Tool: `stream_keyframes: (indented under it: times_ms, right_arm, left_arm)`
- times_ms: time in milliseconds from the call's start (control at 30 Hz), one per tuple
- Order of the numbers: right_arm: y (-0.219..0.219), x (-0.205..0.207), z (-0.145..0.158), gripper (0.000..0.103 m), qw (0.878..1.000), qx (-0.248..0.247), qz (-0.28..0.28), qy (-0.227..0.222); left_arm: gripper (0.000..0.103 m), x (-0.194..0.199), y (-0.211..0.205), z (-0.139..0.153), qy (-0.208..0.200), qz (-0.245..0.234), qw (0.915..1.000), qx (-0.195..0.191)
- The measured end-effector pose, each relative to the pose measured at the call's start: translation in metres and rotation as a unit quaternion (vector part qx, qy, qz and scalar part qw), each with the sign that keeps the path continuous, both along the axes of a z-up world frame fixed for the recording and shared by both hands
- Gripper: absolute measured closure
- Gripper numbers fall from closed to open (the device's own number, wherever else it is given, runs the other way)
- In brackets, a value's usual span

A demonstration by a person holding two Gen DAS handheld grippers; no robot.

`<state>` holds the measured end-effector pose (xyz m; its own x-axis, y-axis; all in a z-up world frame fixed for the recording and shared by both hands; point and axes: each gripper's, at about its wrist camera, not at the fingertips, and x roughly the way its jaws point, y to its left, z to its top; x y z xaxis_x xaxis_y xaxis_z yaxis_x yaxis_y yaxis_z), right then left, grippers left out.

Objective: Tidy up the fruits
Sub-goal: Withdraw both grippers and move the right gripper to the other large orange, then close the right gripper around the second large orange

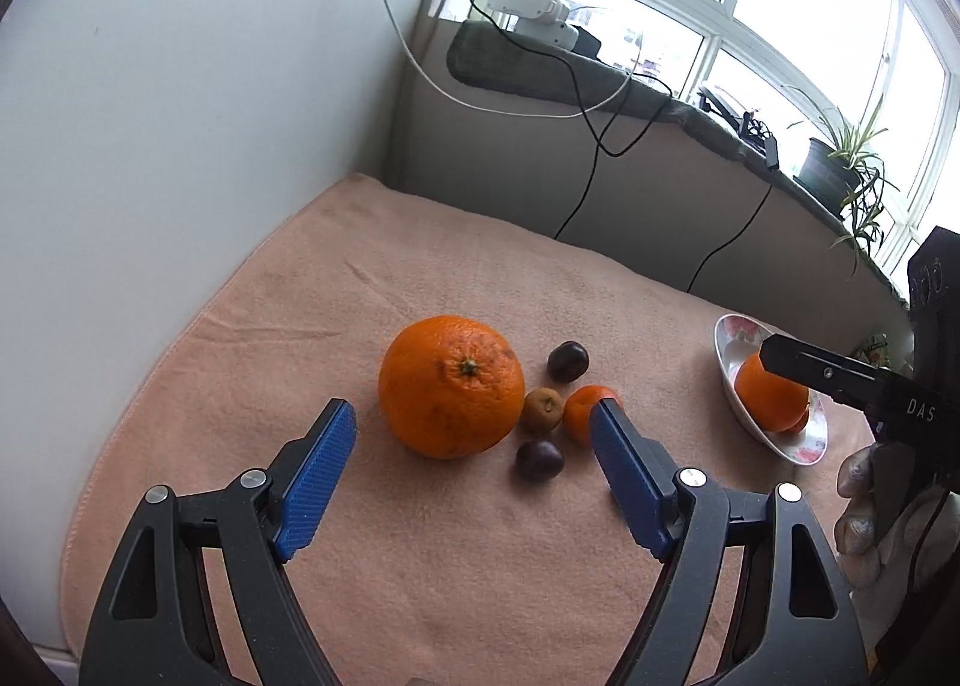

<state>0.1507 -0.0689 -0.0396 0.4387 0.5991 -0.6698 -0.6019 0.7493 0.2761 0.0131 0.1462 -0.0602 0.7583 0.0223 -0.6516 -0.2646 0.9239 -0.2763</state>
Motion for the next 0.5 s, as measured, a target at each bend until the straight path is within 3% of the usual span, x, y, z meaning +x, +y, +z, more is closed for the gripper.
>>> stream_keyframes:
  times_ms: [500]
  right_arm:
    - [0.083, 0.007, -0.015, 0.010, 0.994, -0.003, 0.098, 0.044]
  left_arm:
    - [0.023, 0.011, 0.014, -0.033, 0.022, -0.001, 0.9983, -0.054]
